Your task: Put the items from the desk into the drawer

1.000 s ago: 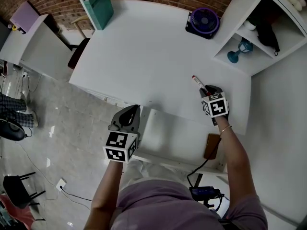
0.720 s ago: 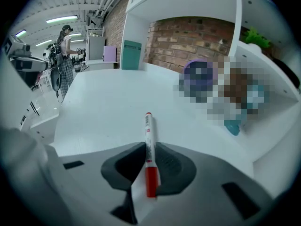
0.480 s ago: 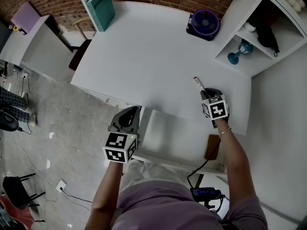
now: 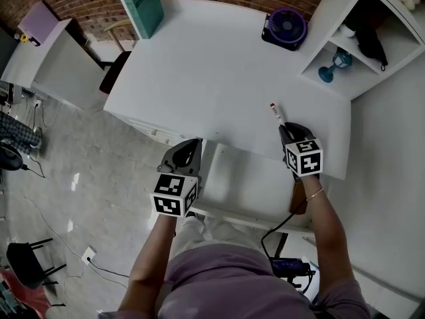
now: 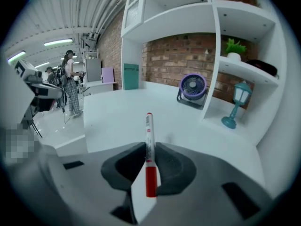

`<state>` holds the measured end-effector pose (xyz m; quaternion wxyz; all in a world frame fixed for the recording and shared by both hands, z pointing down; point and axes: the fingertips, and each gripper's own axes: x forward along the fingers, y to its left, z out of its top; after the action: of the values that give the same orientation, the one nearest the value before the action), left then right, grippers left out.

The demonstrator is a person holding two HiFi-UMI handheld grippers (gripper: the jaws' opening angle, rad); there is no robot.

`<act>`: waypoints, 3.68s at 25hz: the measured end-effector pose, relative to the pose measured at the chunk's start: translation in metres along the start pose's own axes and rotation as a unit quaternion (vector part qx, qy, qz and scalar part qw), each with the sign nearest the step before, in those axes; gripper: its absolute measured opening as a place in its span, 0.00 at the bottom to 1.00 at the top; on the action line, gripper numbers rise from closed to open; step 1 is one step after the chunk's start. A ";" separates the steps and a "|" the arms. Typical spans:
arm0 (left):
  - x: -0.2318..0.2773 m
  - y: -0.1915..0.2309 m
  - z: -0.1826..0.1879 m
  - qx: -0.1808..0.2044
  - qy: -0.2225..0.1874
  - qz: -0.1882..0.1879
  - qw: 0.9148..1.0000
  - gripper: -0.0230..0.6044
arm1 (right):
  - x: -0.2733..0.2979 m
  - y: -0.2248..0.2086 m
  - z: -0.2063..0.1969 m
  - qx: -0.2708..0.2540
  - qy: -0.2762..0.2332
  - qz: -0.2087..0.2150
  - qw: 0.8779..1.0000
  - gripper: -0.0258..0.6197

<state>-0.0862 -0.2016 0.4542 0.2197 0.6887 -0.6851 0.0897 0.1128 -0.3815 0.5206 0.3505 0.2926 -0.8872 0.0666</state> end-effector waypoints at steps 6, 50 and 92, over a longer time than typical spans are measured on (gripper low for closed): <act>-0.008 -0.004 -0.007 0.000 0.004 -0.012 1.000 0.03 | -0.028 0.035 0.014 0.006 -0.038 0.016 0.999 0.15; -0.050 0.044 -0.060 -0.033 0.024 0.016 0.999 0.03 | 0.027 0.231 -0.060 -0.031 0.061 0.156 0.985 0.15; -0.043 0.060 -0.077 -0.055 0.047 0.055 0.996 0.03 | 0.089 0.219 -0.134 -0.058 0.185 0.148 0.970 0.15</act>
<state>-0.1335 -0.1282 0.5153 0.2838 0.6319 -0.7149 0.0956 0.0151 -0.2010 0.6982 0.5113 0.1199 -0.8425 0.1196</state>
